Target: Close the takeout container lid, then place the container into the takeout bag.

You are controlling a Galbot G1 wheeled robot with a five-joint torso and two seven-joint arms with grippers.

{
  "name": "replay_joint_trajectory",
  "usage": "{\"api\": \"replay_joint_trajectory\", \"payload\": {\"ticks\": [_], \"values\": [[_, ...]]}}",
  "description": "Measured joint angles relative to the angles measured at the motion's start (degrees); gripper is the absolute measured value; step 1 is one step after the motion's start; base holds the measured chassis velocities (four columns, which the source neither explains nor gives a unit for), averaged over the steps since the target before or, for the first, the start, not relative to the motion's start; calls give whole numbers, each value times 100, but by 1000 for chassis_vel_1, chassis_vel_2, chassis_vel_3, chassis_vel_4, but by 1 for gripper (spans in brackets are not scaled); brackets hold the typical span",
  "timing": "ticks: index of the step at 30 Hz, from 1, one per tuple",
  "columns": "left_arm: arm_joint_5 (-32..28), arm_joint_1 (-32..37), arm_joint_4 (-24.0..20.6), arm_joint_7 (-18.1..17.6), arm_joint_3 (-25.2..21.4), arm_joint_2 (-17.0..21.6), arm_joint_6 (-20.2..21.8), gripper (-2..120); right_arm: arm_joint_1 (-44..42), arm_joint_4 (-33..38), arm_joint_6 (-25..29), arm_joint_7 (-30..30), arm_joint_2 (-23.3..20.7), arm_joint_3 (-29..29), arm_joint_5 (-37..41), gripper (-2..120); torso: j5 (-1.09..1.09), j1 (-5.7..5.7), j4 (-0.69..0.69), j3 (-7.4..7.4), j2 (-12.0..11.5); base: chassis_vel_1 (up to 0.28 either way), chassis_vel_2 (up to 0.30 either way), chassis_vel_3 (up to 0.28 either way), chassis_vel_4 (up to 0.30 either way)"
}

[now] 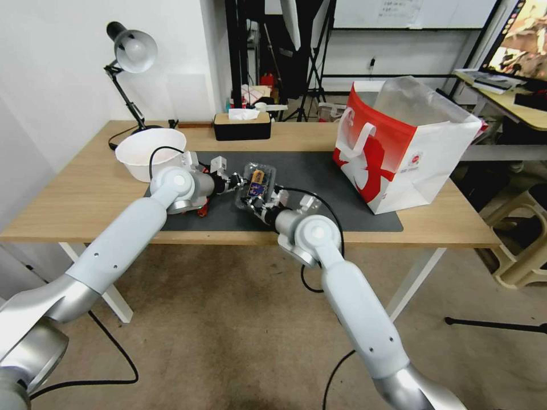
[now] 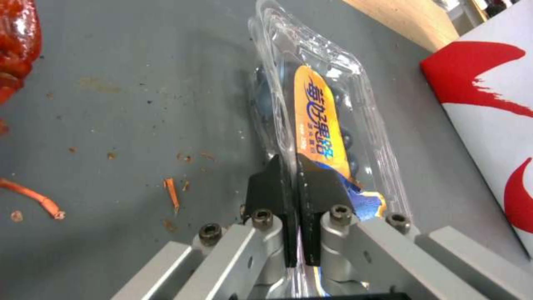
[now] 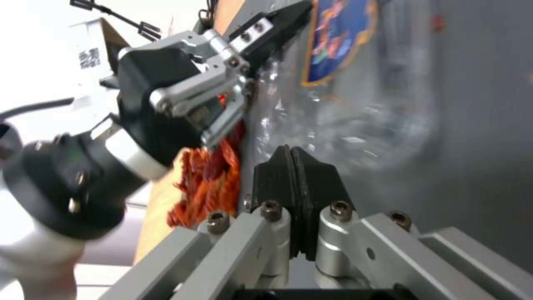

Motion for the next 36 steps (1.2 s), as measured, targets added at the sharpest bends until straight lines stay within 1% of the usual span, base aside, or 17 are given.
{"api": "replay_joint_trajectory", "payload": {"ticks": [3,4,5,9,10,12,13,16,17,19,21,23,25,26,28,31,36], "values": [[0,14,-17,0,-12,17,-9,0,-202,307,40,-64,-235,-25,-140,0,0,0,0,0,0,0,0,0,0],[-5,50,-62,2,-48,54,-19,0,-597,781,242,-351,-630,-32,-1013,0,-1,-1,0,0,0,0,0,0,0],[-5,50,-62,2,-48,54,-19,0,-597,781,242,-351,-630,-32,-1013,0,-1,-1,0,0,0,0,0,0,0],[-5,110,-160,1,-82,106,-36,0,-1272,1469,825,-1065,-1218,29,-2908,0,0,0,1,-1,0,0,0,0,0],[-5,110,-160,1,-82,106,-36,0,-1272,1469,825,-1065,-1218,29,-2908,0,0,0,1,-1,0,0,0,0,0],[-13,126,-204,-2,-90,118,-40,0,-1697,1758,1293,-1441,-1527,158,-4129,0,0,0,1,0,0,0,0,0,0],[-13,126,-204,-2,-90,118,-40,0,-1697,1758,1293,-1441,-1527,158,-4129,0,0,0,1,0,0,0,0,0,0],[-22,142,-239,-6,-101,127,-43,0,-2336,2072,1839,-1673,-1800,398,-5129,15,1,0,-1,0,0,0,0,0,0],[-22,142,-239,-6,-101,127,-43,0,-2336,2072,1839,-1673,-1800,398,-5129,15,1,0,-1,0,0,0,0,0,0],[-27,225,-320,-19,-164,179,-44,0,-2823,2200,2235,-1830,-1873,624,-5665,25,0,-1,-4,-1,0,0,0,0,0],[-31,389,-440,-56,-277,285,-46,0,-3145,2268,2502,-1905,-1911,723,-5924,35,-2,-1,2,-1,0,0,0,0,0],[-34,436,-470,-68,-325,323,-49,0,-3392,2294,2730,-1959,-1910,793,-6130,38,-1,-1,5,-1,0,0,0,0,0],[-51,465,-487,-73,-368,350,-59,0,-3828,2300,3193,-1978,-1855,886,-6530,48,-1,-1,3,-1,0,0,0,0,0],[-51,465,-487,-73,-368,350,-59,0,-3828,2300,3193,-1978,-1855,886,-6530,48,-1,-1,3,-1,0,0,0,0,0],[-88,473,-503,-70,-385,368,-63,0,-4302,2265,3652,-1917,-1674,959,-6933,59,-1,-1,-3,-1,0,0,0,0,0],[-117,477,-509,-61,-403,377,-64,0,-4686,2132,4014,-1804,-1421,981,-7206,68,0,-1,-1,-1,1,0,0,0,0],[-133,498,-557,-52,-421,366,-65,0,-4922,1932,4261,-1761,-1160,1014,-7376,85,-1,-1,1,0,1,0,0,0,0]]}}
